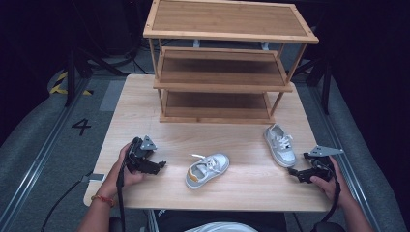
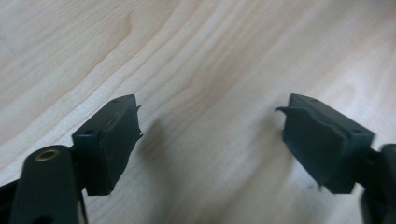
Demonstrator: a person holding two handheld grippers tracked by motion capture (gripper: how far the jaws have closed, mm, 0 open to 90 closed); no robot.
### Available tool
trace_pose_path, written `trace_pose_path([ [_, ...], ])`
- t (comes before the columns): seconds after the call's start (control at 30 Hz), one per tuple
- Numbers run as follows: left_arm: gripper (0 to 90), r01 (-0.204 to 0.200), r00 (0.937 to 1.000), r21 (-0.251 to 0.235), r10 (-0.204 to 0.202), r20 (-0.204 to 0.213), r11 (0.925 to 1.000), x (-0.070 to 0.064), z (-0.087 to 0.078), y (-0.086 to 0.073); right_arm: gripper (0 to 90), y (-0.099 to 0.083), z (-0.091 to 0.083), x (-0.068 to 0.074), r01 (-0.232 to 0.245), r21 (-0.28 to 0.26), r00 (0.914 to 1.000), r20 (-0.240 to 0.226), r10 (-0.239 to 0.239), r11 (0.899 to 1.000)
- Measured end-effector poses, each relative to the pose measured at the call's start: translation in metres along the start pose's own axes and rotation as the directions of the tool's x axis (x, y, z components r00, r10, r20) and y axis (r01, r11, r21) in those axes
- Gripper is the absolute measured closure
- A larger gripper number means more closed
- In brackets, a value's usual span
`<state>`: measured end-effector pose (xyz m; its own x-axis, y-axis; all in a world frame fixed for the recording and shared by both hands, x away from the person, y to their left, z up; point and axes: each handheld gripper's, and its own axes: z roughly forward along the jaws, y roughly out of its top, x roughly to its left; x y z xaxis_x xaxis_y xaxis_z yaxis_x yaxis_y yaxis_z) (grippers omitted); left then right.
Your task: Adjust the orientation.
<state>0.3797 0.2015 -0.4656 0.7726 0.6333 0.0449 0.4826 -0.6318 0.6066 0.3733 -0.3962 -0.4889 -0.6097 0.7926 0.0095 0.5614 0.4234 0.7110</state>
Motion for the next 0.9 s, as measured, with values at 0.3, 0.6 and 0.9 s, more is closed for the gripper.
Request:
trace_pose_path([
  [0.3,16.9,-0.122,0.9859,-0.004,0.122,0.115,0.9925,-0.024,-0.008,0.014,0.0,0.0,0.0,0.0,0.001,0.0,1.0,0.0,-0.001,1.0],
  [0.6,20.6,-0.228,0.9495,-0.007,0.224,0.22,0.9737,-0.065,-0.001,0.039,0.0,0.0,0.0,0.0,0.002,0.0,1.0,0.0,-0.002,1.0],
  [0.9,34.2,-0.292,0.9129,-0.007,0.281,0.296,0.9564,-0.091,0.001,0.051,0.0,0.0,0.0,0.0,0.002,0.001,1.0,0.0,-0.002,1.0],
])
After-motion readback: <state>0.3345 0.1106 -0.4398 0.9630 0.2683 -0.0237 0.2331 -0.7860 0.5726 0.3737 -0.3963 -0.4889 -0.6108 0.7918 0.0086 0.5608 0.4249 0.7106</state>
